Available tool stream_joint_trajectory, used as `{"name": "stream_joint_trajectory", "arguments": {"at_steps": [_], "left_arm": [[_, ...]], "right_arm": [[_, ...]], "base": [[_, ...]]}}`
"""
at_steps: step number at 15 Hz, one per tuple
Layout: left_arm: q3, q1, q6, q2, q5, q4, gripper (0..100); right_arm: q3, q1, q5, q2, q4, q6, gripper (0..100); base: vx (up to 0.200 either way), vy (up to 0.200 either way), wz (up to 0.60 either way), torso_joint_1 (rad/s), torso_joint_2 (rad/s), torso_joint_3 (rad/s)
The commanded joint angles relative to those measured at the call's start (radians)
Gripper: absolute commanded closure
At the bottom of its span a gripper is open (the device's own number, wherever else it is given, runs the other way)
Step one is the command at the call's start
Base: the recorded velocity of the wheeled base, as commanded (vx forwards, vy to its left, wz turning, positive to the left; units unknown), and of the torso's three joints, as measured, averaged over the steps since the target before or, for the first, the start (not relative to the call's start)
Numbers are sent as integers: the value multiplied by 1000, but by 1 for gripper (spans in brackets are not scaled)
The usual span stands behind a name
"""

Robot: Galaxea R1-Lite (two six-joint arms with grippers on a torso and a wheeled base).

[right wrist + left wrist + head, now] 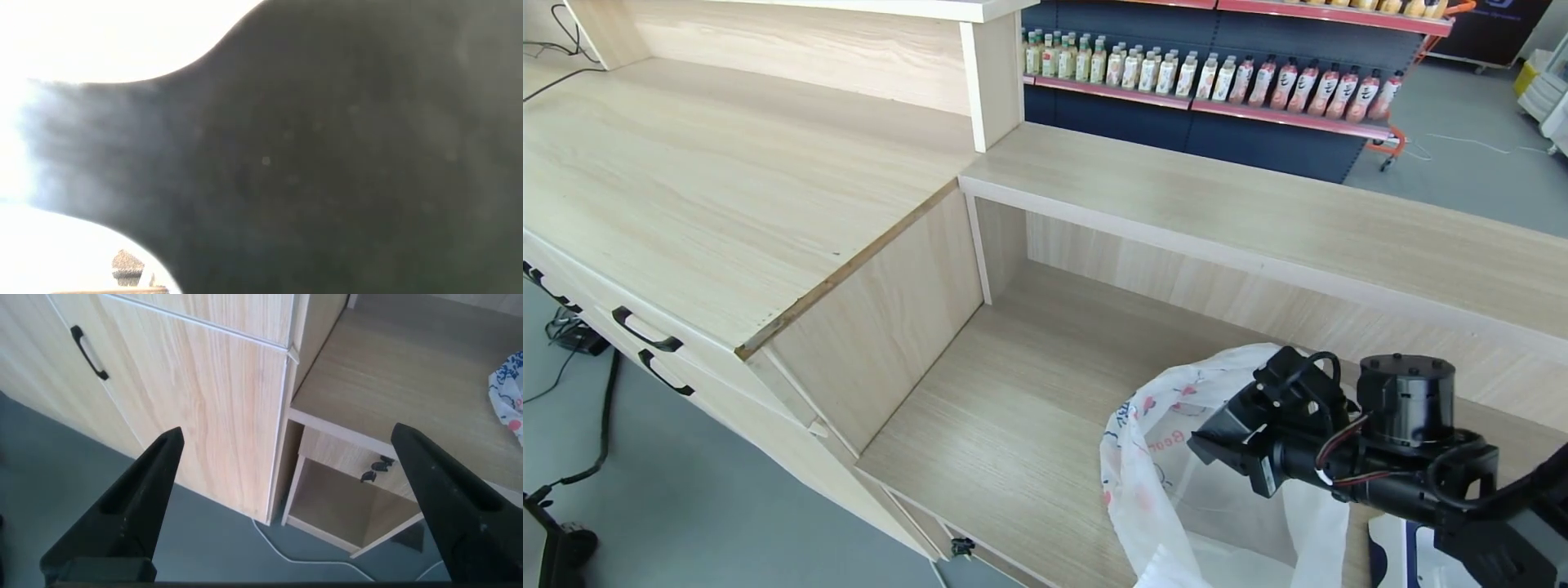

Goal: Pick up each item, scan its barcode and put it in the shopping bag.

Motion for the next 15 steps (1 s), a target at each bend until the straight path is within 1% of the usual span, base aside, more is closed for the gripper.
{"name": "stream_joint_trajectory", "arguments": {"at_steps": [1, 4, 5, 6, 8, 13, 15], "left_arm": [[-1, -1, 0, 0, 0, 0, 0], [0, 0, 0, 0, 0, 0, 0], [0, 0, 0, 0, 0, 0, 0], [0, 0, 0, 0, 0, 0, 0], [0, 0, 0, 0, 0, 0, 0], [0, 0, 0, 0, 0, 0, 0], [0, 0, 0, 0, 0, 0, 0]], "right_arm": [[14, 8, 0, 114, -34, 2, 100], [12, 9, 2, 133, -55, 19, 100], [12, 17, 23, 167, -112, 39, 100], [12, 17, 31, 182, -140, 42, 100], [24, 15, 29, 193, -163, 42, 100], [77, -49, 31, 208, -175, 42, 100], [95, -66, 31, 236, -219, 42, 100]], "base": [[0, 0, 0, 0, 0, 0], [0, 0, 0, 0, 0, 0], [0, 0, 0, 0, 0, 0], [0, 0, 0, 0, 0, 0], [0, 0, 0, 0, 0, 0], [0, 0, 0, 0, 0, 0], [0, 0, 0, 0, 0, 0]]}}
